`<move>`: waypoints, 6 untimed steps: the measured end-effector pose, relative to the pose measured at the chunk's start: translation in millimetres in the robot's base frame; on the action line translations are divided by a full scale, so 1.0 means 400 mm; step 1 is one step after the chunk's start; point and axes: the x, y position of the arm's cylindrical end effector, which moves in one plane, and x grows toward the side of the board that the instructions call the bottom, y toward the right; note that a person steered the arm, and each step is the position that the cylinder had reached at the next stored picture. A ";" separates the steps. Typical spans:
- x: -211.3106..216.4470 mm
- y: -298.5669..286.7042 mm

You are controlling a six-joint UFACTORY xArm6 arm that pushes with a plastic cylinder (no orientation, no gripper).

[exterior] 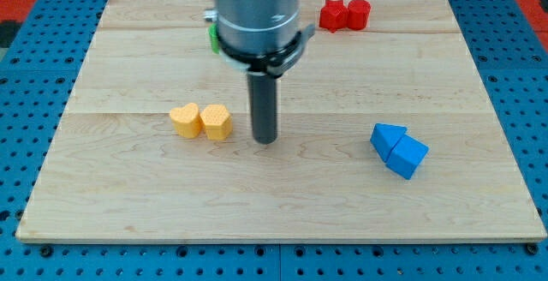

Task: Drag the yellow blocks to the left side of the board

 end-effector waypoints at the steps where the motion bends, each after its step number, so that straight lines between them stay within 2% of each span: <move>1: -0.016 -0.077; 3: -0.014 -0.344; 6: -0.002 -0.535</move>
